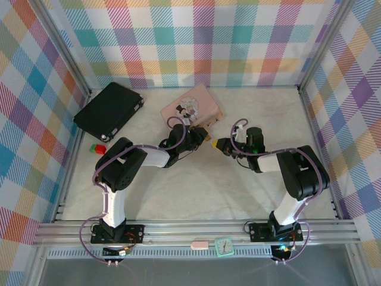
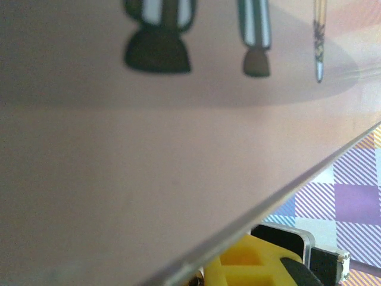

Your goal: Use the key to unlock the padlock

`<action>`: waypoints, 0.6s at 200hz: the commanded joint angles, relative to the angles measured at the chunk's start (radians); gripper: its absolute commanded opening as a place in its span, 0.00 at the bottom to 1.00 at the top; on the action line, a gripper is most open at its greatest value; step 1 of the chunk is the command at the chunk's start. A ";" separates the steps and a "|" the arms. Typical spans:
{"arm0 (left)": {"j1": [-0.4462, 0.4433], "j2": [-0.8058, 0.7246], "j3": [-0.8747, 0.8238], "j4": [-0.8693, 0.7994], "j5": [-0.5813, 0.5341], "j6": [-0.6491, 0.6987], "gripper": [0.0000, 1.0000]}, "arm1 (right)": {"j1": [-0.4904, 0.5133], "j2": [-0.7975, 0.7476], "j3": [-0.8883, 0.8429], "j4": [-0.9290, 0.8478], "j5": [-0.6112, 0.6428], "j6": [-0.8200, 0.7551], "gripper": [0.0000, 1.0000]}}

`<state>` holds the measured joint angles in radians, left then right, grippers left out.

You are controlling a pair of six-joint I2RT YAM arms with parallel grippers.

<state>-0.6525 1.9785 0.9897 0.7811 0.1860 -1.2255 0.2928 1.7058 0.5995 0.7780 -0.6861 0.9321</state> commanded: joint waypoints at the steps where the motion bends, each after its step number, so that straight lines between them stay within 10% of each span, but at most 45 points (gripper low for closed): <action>1: -0.007 -0.030 -0.001 0.058 0.055 -0.054 0.00 | -0.002 0.011 0.030 0.056 -0.020 0.013 0.00; 120: -0.019 -0.057 -0.037 0.141 0.126 -0.097 0.00 | -0.015 0.055 0.096 0.042 -0.035 0.067 0.00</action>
<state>-0.6449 1.9625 0.9588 0.8185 0.1875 -1.2652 0.2867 1.7348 0.6399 0.7757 -0.7364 0.9680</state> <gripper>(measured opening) 0.128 0.047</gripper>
